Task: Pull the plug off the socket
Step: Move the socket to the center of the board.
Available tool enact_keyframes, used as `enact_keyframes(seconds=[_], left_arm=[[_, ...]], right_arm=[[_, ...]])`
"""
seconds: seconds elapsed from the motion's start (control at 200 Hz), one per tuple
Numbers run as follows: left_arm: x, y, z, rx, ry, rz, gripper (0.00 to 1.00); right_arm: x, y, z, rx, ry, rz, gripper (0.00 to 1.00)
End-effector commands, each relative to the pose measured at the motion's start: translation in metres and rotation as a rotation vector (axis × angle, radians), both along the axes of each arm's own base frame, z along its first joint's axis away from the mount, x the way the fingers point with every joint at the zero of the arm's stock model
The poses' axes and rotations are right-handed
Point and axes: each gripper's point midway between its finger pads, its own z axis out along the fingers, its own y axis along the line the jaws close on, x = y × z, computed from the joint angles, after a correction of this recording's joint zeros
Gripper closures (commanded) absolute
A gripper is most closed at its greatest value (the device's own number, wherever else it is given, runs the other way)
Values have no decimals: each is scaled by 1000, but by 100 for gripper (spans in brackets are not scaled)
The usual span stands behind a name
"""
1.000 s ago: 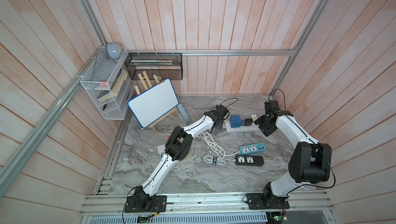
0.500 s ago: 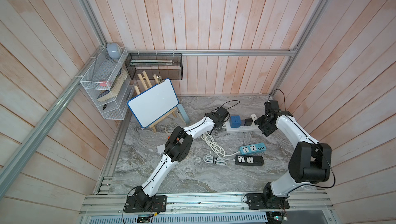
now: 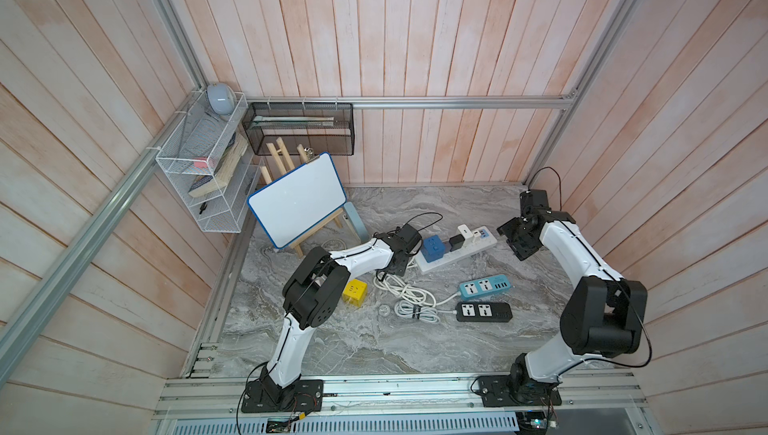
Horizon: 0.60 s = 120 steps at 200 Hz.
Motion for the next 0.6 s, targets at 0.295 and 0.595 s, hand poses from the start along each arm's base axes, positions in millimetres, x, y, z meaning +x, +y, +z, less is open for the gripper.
enact_keyframes(seconds=[0.295,0.595], left_arm=[[3,51,15,51,-53,68,100],[9,48,29,22,-65,76,83]], right_arm=[[22,20,-23,210,122,-102,12],[41,69,-70,449,260,-147,10]])
